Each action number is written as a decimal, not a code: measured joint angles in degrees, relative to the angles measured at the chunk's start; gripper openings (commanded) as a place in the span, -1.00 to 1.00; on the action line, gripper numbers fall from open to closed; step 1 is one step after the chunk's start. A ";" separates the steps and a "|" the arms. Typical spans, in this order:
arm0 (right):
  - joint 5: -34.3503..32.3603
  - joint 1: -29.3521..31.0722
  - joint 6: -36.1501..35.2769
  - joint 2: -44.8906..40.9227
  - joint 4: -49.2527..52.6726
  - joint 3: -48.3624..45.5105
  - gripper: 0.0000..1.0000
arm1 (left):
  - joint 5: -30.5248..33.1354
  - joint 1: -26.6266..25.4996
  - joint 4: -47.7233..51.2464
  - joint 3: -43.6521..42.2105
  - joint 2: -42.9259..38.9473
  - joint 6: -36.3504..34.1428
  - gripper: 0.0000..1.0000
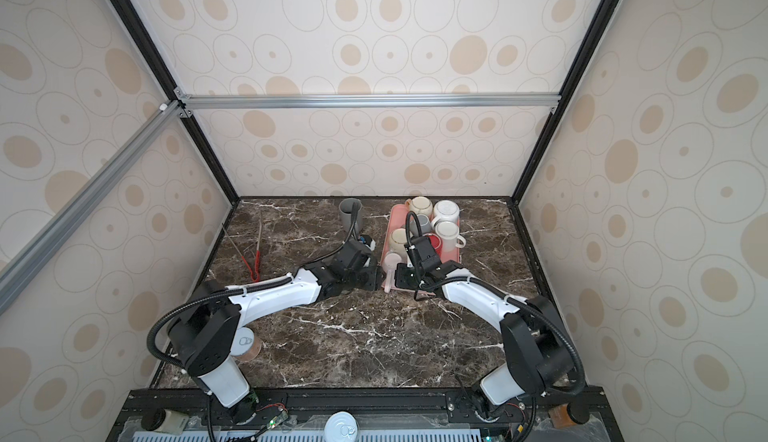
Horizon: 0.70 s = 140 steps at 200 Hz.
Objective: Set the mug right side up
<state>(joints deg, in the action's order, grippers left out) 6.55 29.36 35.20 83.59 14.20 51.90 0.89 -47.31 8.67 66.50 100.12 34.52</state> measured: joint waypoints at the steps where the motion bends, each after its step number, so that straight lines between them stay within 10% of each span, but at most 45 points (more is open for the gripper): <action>1: -0.07 -0.07 0.04 -0.15 0.02 -0.11 -0.65 | 0.04 -0.09 0.09 0.13 0.11 0.00 0.26; 140: -2.25 -3.96 3.13 -6.69 1.49 -7.85 -0.65 | 11.43 -3.50 7.21 9.60 9.94 -1.33 -0.25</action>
<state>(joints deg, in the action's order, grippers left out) 4.29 25.41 38.33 76.90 15.68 44.05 12.32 -50.81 15.88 76.09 110.06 33.19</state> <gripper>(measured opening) 0.177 0.411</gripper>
